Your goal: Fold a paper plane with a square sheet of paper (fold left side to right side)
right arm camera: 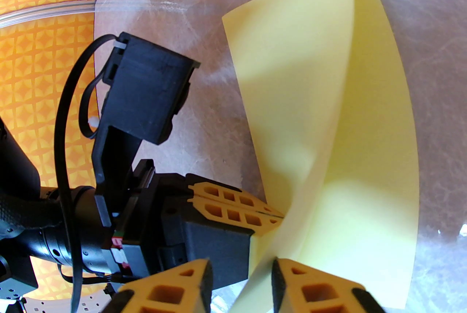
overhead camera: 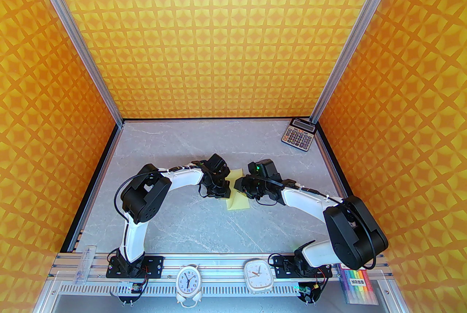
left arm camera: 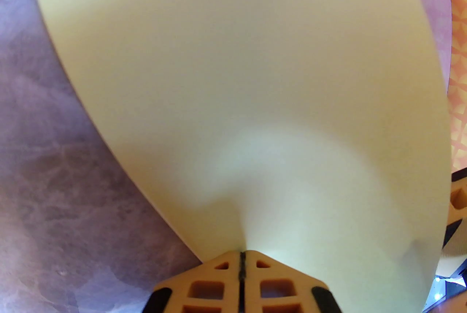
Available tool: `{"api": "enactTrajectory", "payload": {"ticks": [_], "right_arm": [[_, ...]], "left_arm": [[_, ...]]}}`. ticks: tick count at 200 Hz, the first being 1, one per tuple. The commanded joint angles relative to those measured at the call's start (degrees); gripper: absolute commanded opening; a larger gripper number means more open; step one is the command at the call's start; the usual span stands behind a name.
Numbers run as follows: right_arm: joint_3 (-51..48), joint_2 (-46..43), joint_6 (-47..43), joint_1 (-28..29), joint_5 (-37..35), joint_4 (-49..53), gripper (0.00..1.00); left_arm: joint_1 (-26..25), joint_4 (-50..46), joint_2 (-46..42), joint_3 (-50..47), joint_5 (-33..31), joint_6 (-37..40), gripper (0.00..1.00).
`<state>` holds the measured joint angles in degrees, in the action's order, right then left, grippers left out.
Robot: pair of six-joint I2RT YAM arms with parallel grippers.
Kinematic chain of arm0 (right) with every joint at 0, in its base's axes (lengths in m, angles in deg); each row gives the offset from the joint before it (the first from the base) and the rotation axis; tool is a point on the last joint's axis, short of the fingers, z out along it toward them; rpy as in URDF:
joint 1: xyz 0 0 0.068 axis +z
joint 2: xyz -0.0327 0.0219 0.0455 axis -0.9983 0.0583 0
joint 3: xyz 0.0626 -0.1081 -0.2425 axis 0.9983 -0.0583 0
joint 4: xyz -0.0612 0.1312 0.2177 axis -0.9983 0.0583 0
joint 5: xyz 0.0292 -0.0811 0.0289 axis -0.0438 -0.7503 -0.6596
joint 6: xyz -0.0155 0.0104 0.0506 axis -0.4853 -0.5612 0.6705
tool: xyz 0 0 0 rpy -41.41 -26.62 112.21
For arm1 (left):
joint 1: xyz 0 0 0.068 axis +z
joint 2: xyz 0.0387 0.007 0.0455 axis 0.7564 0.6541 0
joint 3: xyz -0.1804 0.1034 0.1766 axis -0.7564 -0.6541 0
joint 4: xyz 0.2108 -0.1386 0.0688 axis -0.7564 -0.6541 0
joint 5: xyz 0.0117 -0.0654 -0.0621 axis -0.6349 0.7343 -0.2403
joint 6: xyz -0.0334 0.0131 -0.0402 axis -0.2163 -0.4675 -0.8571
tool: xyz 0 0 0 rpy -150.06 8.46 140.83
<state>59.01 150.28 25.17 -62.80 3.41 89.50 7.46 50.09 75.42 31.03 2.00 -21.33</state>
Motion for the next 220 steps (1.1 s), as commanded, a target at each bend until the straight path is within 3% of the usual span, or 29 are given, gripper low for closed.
{"api": "enactTrajectory", "payload": {"ticks": [1,126,161,220], "right_arm": [[-0.5,-0.2,0.4,-0.2,0.4,0.1,0.34],[2.3,7.4,1.0,-0.2,0.8,-3.1,0.32],[2.5,7.6,0.9,-0.2,0.8,-3.2,0.31],[2.7,7.3,0.7,-0.2,0.5,-2.5,0.31]], "left_arm": [[-1.0,-2.4,1.2,-1.7,-1.0,-0.2,0.07],[0.3,3.4,-12.6,-6.6,-1.6,-3.0,0.14],[0.3,6.7,-13.1,-9.0,-1.4,-3.3,0.24],[0.5,11.2,-12.5,-11.2,-1.4,-5.9,0.3]]}}
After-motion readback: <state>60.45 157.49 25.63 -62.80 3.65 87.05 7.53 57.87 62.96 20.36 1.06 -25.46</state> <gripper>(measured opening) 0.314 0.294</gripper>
